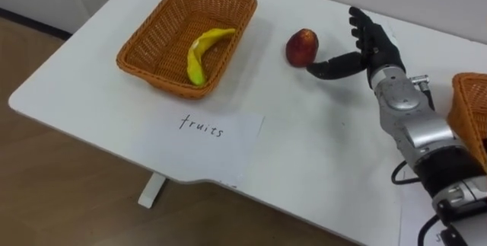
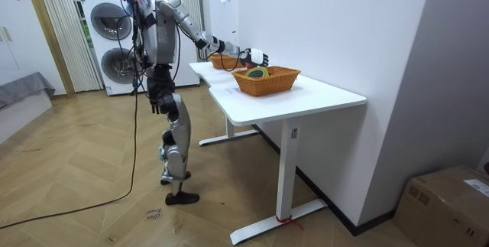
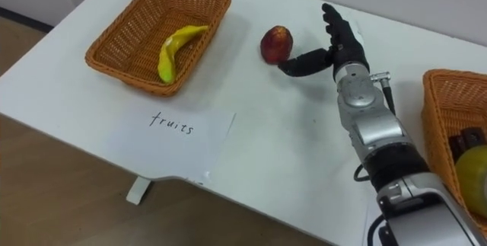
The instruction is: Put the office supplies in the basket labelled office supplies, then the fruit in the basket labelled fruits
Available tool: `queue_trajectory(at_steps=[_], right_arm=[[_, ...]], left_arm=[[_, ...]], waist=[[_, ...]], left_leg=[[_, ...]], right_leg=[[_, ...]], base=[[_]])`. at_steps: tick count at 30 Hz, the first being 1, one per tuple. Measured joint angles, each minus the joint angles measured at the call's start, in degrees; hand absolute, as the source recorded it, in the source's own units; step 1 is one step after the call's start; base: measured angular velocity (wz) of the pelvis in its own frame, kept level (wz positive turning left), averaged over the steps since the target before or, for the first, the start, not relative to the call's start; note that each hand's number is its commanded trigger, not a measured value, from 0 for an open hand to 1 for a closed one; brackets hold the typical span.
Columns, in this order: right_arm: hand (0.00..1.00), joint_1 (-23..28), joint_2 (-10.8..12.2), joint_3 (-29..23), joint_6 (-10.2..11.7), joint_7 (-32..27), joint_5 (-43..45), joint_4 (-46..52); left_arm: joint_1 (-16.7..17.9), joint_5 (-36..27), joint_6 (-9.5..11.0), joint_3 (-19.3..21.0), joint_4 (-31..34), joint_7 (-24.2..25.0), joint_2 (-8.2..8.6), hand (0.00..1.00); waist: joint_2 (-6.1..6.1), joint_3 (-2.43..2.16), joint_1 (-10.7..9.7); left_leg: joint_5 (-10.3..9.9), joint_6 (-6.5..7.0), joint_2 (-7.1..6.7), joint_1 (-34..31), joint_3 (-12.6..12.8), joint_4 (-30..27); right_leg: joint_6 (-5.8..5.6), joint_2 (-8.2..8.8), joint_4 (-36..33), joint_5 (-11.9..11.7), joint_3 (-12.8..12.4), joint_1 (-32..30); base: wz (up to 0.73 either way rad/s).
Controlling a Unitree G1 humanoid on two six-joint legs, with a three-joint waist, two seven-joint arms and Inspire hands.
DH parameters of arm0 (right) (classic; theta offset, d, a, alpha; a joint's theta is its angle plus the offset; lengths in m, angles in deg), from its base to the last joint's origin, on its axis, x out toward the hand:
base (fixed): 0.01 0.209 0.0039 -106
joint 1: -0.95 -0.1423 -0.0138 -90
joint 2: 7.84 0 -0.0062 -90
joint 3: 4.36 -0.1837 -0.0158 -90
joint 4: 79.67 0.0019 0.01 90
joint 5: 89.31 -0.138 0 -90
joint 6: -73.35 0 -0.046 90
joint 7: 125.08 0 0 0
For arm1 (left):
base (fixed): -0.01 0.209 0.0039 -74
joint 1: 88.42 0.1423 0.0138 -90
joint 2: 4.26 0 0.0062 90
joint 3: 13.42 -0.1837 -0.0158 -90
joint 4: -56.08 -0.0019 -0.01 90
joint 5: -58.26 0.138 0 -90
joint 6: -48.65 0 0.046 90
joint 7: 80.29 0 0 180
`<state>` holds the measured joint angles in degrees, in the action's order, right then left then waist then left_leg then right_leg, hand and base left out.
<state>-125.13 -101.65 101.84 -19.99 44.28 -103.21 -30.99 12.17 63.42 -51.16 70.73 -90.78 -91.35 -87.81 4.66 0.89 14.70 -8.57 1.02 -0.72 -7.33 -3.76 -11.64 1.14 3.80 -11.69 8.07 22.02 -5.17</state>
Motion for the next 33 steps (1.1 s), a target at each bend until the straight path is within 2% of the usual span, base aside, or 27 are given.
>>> queue_trajectory(at_steps=[17, 21, 26, 28, 33], right_arm=[[0.00, -0.09, 0.00, 0.03, -0.26, 0.00, 0.63, -0.51], [0.00, -1.52, 0.09, 0.12, -0.26, -0.02, 1.27, -1.27], [0.00, -2.39, 1.15, 0.12, -0.26, -0.03, 3.26, -1.40], [0.00, -2.45, 1.46, 0.18, -0.26, 0.08, 3.29, -1.88], [0.00, -3.41, 1.84, 0.62, -0.26, 0.85, 3.29, -3.14]], left_arm=[[-0.24, 0.03, -0.55, -0.06, -0.43, 0.10, -0.01, 0.00], [-0.24, 0.05, -0.54, -0.05, -0.42, 0.37, -0.02, 0.00], [-0.55, 0.04, -0.50, -0.05, -0.46, 0.47, -0.01, 0.00], [-1.37, 0.03, -0.08, -0.05, -1.23, 0.54, -0.02, 0.00], [-2.24, 0.02, 0.26, -0.05, -2.82, 0.90, -0.09, 0.00]], waist=[[0.03, 0.26, 0.07], [0.13, 0.34, 0.15], [0.59, 0.75, 0.58], [0.93, 1.04, 1.56], [1.28, 1.23, 2.85]], left_leg=[[0.00, 0.01, -0.01, -0.71, -0.08, 0.06], [0.06, -0.01, 0.01, -1.72, 0.01, -0.05], [0.06, 0.00, 0.05, -1.87, 0.00, 0.02], [0.06, 0.00, 0.05, -1.86, 0.00, 0.06], [0.05, 0.00, 0.01, -2.16, -0.15, -0.01]], right_leg=[[-0.01, -0.16, -0.05, 0.00, 0.02, -0.68], [0.00, -0.20, -0.09, 0.00, -0.04, -1.78], [0.00, -0.26, 0.02, 0.00, -0.03, -1.90], [-0.01, -0.28, 0.04, 0.00, -0.06, -1.90], [-0.01, -0.22, 0.04, 0.00, 0.23, -1.94]], base=[[0.00], [0.00], [0.00], [0.00], [0.04]])
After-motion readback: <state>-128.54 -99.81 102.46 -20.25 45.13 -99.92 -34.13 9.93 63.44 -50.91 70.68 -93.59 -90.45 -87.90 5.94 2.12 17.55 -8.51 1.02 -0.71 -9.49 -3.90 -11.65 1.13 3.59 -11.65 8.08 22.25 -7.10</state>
